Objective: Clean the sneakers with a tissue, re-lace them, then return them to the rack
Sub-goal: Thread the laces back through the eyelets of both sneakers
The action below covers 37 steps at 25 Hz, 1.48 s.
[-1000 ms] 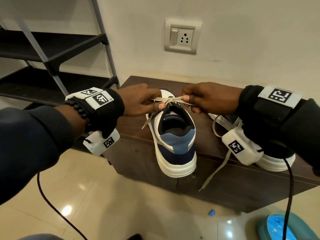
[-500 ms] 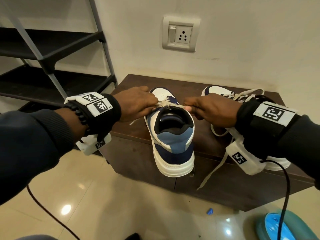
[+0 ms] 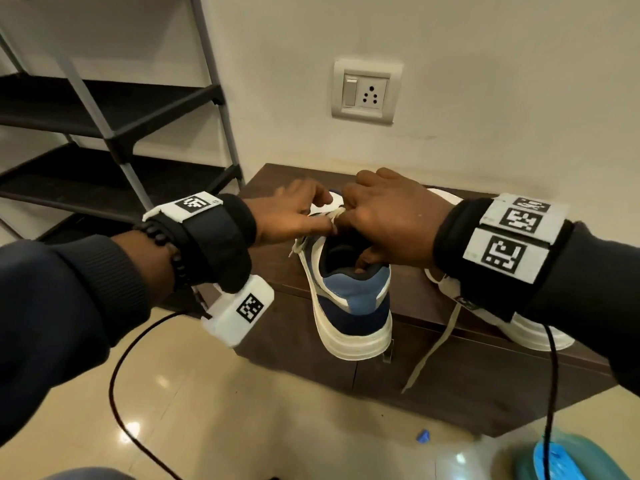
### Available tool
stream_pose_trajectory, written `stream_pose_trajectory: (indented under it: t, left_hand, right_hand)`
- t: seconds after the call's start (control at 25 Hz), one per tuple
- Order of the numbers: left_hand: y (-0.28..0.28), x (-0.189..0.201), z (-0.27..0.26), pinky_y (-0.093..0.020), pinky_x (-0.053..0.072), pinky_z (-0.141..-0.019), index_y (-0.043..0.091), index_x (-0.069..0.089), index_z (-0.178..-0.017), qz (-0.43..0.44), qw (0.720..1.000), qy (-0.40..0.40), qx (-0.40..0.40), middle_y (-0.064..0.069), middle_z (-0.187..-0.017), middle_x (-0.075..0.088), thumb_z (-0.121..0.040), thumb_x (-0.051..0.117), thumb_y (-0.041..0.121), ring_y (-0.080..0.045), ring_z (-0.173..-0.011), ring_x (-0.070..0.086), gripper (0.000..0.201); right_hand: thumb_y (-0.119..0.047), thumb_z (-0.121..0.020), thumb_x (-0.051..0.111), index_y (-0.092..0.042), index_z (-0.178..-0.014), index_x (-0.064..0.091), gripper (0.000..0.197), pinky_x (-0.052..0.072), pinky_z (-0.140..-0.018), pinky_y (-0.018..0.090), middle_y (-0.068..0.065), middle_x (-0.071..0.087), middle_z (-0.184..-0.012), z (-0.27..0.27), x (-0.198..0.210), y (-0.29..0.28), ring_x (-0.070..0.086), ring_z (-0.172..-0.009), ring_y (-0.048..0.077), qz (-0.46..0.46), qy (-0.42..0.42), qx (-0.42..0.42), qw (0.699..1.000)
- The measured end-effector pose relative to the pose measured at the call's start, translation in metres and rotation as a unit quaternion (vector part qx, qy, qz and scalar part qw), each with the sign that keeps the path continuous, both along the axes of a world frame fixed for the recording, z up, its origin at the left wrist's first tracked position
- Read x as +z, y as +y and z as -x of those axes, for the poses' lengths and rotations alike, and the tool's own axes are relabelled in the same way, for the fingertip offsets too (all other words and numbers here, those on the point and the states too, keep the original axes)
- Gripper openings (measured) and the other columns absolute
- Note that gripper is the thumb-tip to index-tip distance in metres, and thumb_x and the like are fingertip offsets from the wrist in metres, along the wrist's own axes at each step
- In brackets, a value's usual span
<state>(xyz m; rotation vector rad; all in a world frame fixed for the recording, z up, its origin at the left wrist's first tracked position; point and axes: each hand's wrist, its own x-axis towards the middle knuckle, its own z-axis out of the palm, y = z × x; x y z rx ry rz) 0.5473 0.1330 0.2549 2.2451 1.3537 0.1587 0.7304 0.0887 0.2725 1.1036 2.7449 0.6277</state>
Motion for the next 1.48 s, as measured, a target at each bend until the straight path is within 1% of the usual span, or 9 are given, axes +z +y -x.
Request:
stream_pose_trajectory:
  t: [0.08,0.2,0.4,0.68,0.84,1.04,1.28,1.4,1.48]
  left_hand:
    - [-0.008,-0.004,0.000,-0.040,0.036,-0.104,0.021,0.032,-0.135,0.030,0.999,0.040,-0.013,-0.001,-0.130,0.037,-0.069,0.063,0.056,-0.022,-0.123,0.036,0.081]
    - [-0.015,-0.012,-0.008,-0.044,0.037,-0.103,0.022,0.028,-0.136,-0.017,0.994,0.100,-0.032,-0.005,-0.134,0.034,-0.066,0.069,0.057,-0.026,-0.124,0.032,0.088]
    - [-0.010,-0.009,-0.023,-0.036,0.051,-0.085,0.018,0.044,-0.120,-0.057,0.991,0.078,-0.093,0.001,-0.106,0.052,-0.073,0.074,0.014,-0.021,-0.097,0.055,0.056]
    - [-0.019,-0.020,-0.025,-0.039,0.050,-0.074,0.014,0.051,-0.120,-0.206,0.975,0.079,-0.017,-0.012,-0.101,0.064,-0.095,0.050,0.034,-0.029,-0.088,0.062,0.032]
    - [-0.021,-0.012,-0.029,-0.041,0.048,-0.082,0.011,0.045,-0.126,-0.230,0.970,0.057,-0.046,-0.012,-0.117,0.058,-0.090,0.056,0.022,-0.029,-0.100,0.059,0.039]
    - [-0.018,-0.011,-0.035,-0.029,0.036,-0.069,0.005,0.050,-0.113,-0.244,0.968,0.048,-0.039,-0.014,-0.106,0.062,-0.092,0.052,0.014,-0.031,-0.095,0.059,0.023]
    - [-0.017,-0.014,-0.042,-0.029,0.031,-0.067,0.005,0.051,-0.114,-0.271,0.959,0.076,-0.029,-0.015,-0.100,0.063,-0.097,0.045,0.024,-0.034,-0.090,0.058,0.026]
    - [-0.014,-0.019,-0.036,-0.035,0.043,-0.070,0.009,0.054,-0.113,-0.264,0.963,0.054,-0.003,-0.014,-0.098,0.066,-0.095,0.051,0.030,-0.034,-0.090,0.061,0.028]
    - [-0.012,-0.017,-0.031,-0.036,0.049,-0.080,0.013,0.053,-0.118,-0.224,0.974,0.008,0.017,-0.011,-0.107,0.066,-0.088,0.062,0.035,-0.031,-0.098,0.061,0.038]
  right_hand:
    - [-0.045,-0.085,0.058,-0.024,-0.116,0.060,0.037,0.030,-0.079,0.029,0.001,0.052,-0.105,0.000,-0.001,0.000,0.043,-0.099,0.019,-0.021,0.009,0.007,1.000]
    - [-0.034,-0.087,0.057,-0.021,-0.103,0.068,0.023,0.037,-0.070,0.025,-0.004,0.049,-0.087,-0.003,0.007,0.001,0.048,-0.085,0.013,0.097,0.129,-0.013,0.987]
    - [-0.021,-0.088,0.060,-0.008,-0.090,0.070,0.016,0.035,-0.065,0.024,-0.001,0.052,-0.074,-0.008,0.002,0.008,0.051,-0.074,0.018,0.195,0.310,-0.066,0.928]
    - [-0.029,-0.087,0.061,-0.009,-0.101,0.059,0.024,0.043,-0.075,0.029,0.007,0.050,-0.094,-0.015,-0.002,0.016,0.053,-0.086,0.022,0.203,0.292,-0.099,0.929]
    - [-0.031,-0.070,0.077,-0.014,-0.105,0.038,0.054,0.043,-0.068,0.029,0.004,0.040,-0.099,-0.012,-0.017,0.010,0.047,-0.084,0.021,0.193,0.292,-0.105,0.931]
    - [-0.019,-0.081,0.065,-0.011,-0.102,0.052,0.026,0.046,-0.069,0.035,0.005,0.063,-0.091,-0.024,-0.018,0.014,0.057,-0.082,0.024,0.127,0.316,-0.104,0.934]
    - [-0.025,-0.087,0.059,-0.013,-0.094,0.052,0.015,0.031,-0.062,0.028,-0.001,0.057,-0.082,-0.024,-0.023,0.022,0.048,-0.073,0.020,0.126,0.319,-0.116,0.932]
    - [-0.028,-0.085,0.064,-0.013,-0.096,0.058,0.020,0.046,-0.068,0.032,0.000,0.064,-0.086,-0.028,-0.031,0.021,0.058,-0.080,0.021,0.163,0.381,-0.137,0.900]
    - [-0.035,-0.080,0.071,-0.014,-0.099,0.059,0.031,0.051,-0.074,0.031,-0.001,0.066,-0.088,-0.037,-0.028,0.018,0.063,-0.082,0.017,0.247,0.477,-0.155,0.829]
